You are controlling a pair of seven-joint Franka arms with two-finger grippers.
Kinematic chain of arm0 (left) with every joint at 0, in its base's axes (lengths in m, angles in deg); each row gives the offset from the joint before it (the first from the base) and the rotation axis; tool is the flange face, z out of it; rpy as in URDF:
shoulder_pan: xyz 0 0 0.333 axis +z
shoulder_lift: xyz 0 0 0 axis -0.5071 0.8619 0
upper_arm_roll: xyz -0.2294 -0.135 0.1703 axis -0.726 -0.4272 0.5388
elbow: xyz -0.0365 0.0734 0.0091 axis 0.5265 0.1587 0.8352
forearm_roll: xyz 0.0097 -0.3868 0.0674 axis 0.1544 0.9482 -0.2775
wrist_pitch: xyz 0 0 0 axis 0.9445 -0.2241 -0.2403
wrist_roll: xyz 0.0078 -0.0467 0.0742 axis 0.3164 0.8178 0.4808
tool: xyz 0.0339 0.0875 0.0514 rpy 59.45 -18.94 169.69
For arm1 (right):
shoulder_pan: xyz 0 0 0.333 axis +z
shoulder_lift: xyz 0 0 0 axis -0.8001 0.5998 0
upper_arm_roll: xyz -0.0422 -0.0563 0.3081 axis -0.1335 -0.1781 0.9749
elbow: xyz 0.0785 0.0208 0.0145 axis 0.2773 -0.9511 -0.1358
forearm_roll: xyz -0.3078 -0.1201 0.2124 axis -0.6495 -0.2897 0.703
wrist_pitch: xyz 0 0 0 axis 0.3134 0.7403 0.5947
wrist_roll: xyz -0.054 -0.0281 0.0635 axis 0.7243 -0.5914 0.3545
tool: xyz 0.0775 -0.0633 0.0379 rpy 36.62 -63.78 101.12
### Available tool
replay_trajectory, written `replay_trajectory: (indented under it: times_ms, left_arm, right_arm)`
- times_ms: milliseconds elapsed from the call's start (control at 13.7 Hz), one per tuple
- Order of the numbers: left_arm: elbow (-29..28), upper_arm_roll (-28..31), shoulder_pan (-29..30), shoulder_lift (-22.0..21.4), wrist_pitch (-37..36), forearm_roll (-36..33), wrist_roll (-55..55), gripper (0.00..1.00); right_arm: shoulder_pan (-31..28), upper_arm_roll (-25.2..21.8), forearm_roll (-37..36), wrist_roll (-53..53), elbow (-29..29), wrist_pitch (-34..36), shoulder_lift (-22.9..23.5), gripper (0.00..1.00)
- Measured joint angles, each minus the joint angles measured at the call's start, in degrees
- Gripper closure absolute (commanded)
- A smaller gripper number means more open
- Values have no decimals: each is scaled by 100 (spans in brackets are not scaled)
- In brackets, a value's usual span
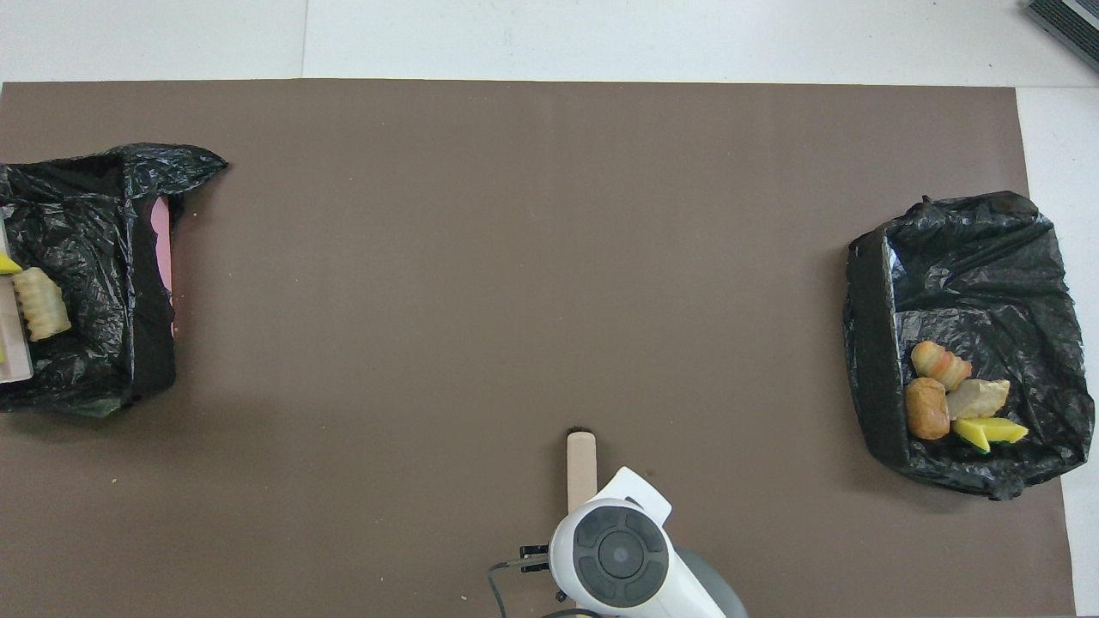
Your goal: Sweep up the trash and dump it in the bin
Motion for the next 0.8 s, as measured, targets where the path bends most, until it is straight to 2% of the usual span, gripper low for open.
replay_trajectory:
  times_ms: [218, 437, 583, 801]
  left_arm:
    - [100, -8, -169, -4, -163, -693, -2, 100]
    - [252, -8, -186, -27, -265, -809, 58, 100]
    - [299, -22, -200, -69, -402, -531, 72, 100]
    - [331, -27, -202, -200, -493, 668, 60, 100]
  right_arm:
    - [-387, -24, -1, -58, 468, 208, -34, 0]
    - [-744, -42, -2, -63, 784, 244, -67, 0]
    - [-865, -55, -49, -66, 948, 264, -92, 0]
    - [-1570, -78, -155, -129, 1253, 428, -318, 0]
